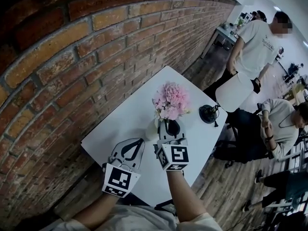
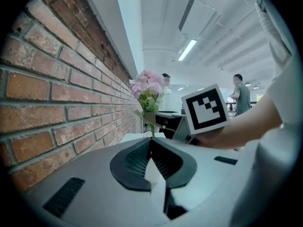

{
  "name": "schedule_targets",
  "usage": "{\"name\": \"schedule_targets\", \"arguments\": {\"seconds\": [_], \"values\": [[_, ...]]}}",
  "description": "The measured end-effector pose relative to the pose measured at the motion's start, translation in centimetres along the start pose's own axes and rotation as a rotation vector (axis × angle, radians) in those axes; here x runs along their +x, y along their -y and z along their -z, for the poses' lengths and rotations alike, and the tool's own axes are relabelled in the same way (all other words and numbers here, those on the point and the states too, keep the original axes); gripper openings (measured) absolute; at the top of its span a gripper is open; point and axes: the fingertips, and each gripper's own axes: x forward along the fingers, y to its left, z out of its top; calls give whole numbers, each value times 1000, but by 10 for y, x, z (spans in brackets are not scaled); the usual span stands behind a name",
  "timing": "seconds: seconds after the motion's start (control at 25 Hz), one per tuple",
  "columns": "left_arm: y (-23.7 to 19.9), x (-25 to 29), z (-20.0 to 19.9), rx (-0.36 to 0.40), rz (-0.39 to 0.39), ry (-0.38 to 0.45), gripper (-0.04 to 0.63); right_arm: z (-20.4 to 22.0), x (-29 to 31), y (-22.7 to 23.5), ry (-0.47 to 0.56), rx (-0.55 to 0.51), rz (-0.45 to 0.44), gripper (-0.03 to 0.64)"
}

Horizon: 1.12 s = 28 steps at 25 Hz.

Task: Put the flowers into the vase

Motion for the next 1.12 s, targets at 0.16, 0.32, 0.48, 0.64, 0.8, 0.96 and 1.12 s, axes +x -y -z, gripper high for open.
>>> {"name": "schedule_targets", "arguments": {"seconds": [0.16, 0.32, 0.48, 0.64, 0.8, 0.96, 1.12], "values": [[0, 1, 1, 1, -1, -2, 8, 14, -1, 3, -15, -1, 18, 60], [-1, 0, 3, 1, -1, -7, 8, 27, -1, 4, -41, -11, 27, 67], [1, 0, 4, 2, 1, -12, 8, 36, -3, 2, -60, -11, 19, 75], [3, -1, 4, 5, 3, -14, 8, 41, -6, 1, -70, -3, 16, 98], [4, -2, 6, 5, 6, -14, 8, 47, -9, 2, -86, 1, 24, 130], [5, -3, 5, 5, 6, -12, 8, 52, -11, 3, -111, 5, 24, 154], [7, -5, 5, 7, 5, -10, 8, 57, -15, 3, -124, 18, 17, 175]]}}
